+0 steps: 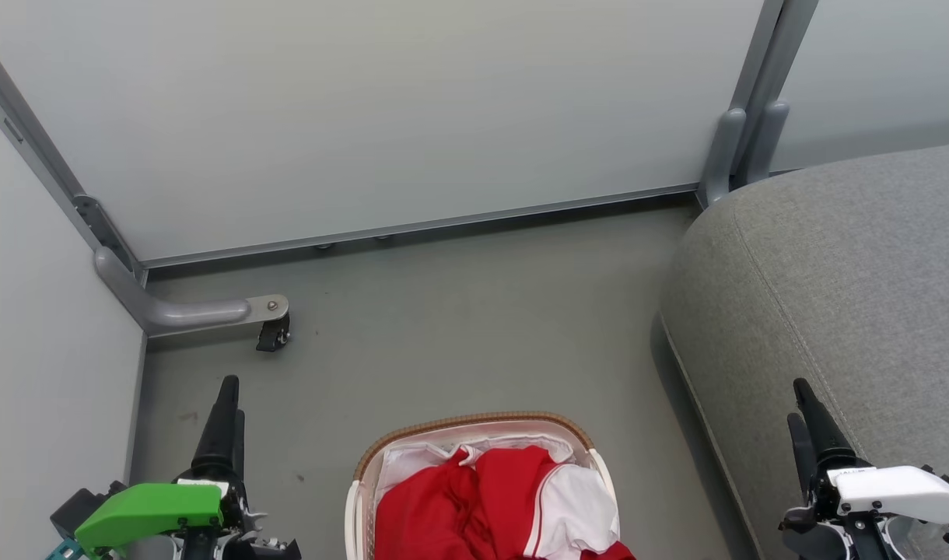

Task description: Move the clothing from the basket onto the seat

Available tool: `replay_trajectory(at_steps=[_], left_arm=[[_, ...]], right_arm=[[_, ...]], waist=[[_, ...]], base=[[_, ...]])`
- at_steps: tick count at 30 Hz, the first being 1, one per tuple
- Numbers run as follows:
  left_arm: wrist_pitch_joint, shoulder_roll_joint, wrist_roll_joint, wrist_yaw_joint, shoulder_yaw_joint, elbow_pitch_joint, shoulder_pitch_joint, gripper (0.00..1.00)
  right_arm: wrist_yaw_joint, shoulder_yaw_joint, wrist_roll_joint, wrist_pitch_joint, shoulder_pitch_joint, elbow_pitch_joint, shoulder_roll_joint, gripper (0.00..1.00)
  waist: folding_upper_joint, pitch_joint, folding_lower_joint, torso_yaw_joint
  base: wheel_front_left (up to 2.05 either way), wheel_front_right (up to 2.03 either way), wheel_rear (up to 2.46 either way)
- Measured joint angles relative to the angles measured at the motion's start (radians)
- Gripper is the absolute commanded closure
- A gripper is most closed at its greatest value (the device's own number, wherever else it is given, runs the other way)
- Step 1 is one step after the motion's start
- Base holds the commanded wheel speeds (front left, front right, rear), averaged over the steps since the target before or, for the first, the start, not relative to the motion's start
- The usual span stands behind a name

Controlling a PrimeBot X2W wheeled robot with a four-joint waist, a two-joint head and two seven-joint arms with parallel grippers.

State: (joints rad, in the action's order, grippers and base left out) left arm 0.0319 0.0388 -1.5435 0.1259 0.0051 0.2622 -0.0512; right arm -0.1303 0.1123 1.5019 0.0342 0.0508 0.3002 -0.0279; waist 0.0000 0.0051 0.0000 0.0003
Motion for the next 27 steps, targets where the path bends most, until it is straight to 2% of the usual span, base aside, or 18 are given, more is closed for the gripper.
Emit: replay_trajectory(at_steps=[7,15,27], left_arm=[[-0.029,0.000,0.100,0.000,-0.013,-0.030,0.000,0.00],[-0.061,0.001,0.246,0.000,-0.013,-0.054,-0.003,0.00],[-0.104,0.002,0.484,-0.032,-0.054,-0.101,-0.007,0.00]], right_arm=[[0.000,0.017,-0.108,-0.030,0.000,-0.025,-0.001,0.00],[0.000,0.030,-0.290,-0.062,0.000,-0.078,-0.004,0.00],[0.000,0.011,-0.593,-0.104,-0.001,-0.151,-0.007,0.00]], waist=[[0.0001,0.001,0.0000,0.002],[0.0001,0.003,0.0000,0.004],[0.0000,0.009,0.0000,0.005]], base=[[0.00,0.00,0.00],[0.00,0.00,0.00],[0.00,0.00,0.00]])
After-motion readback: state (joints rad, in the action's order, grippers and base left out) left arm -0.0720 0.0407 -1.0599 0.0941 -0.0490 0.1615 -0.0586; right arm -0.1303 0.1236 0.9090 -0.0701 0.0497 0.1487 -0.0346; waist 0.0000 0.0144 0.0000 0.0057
